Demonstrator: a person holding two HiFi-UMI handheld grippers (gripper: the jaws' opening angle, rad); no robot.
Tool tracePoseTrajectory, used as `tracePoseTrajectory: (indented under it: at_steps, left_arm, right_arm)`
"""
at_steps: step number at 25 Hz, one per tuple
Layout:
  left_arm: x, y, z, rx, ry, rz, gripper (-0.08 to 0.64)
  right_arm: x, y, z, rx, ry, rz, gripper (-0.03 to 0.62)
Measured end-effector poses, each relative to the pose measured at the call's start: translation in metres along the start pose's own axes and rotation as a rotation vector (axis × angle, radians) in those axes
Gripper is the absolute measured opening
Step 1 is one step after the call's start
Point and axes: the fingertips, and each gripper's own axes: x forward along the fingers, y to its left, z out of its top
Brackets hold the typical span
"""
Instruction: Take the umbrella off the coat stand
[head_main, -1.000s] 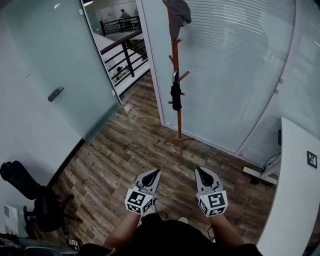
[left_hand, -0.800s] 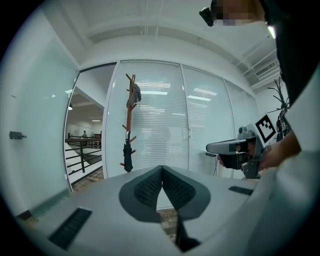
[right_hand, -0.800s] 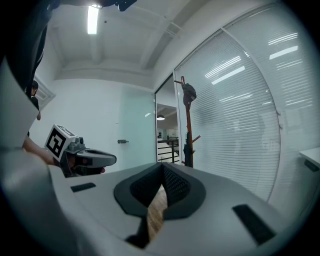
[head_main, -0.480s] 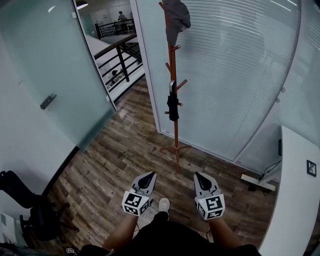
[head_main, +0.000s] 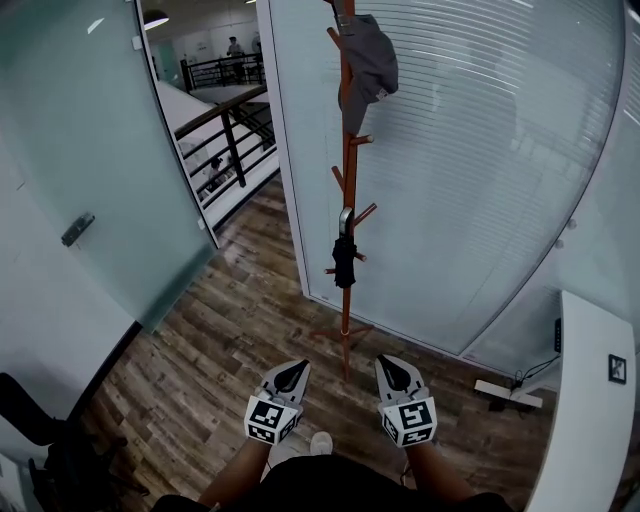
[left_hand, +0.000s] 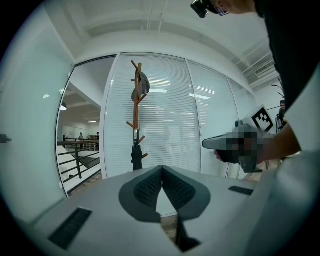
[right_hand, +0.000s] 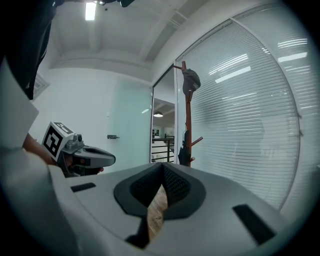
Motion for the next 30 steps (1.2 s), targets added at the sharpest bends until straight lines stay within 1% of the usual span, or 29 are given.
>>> tracePoseTrajectory:
  at_steps: [3,8,14,17,21,25,30]
  left_arm:
    - [0.016,0.02,0.003,-0.002,-0.002,-0.01,0.014]
    - [0.036,0.047,0.001,-0.008,0.019,-0.029,0.014]
    - [0.058,0.074,-0.001,-0.019,0.019,-0.058,0.014]
    - [0.067,0.084,0.0,-0.027,-0.004,-0.07,0.014]
    - [0.081,0.09,-0.004,-0.035,0.005,-0.085,0.014]
    - [0.097,0.084,-0.005,-0.026,0.006,-0.109,0.014]
    - [0.125,0.083,-0.012,-0.035,0.029,-0.105,0.014]
  right_arm:
    - [0.024,-0.007,0.005,0.002,0.002,-0.012,0.006]
    - [0.059,-0.01,0.009,-0.001,0.014,-0.021,0.006]
    - [0.094,-0.013,0.011,-0.004,0.016,-0.042,0.006]
    - [0.105,-0.01,0.012,-0.02,0.02,-0.049,0.006]
    - [0.114,-0.016,0.01,-0.019,0.026,-0.069,0.006]
    - [0.114,-0.03,0.003,-0.01,0.04,-0.101,0.006]
    - [0.116,-0.049,-0.008,0.007,0.061,-0.114,0.006]
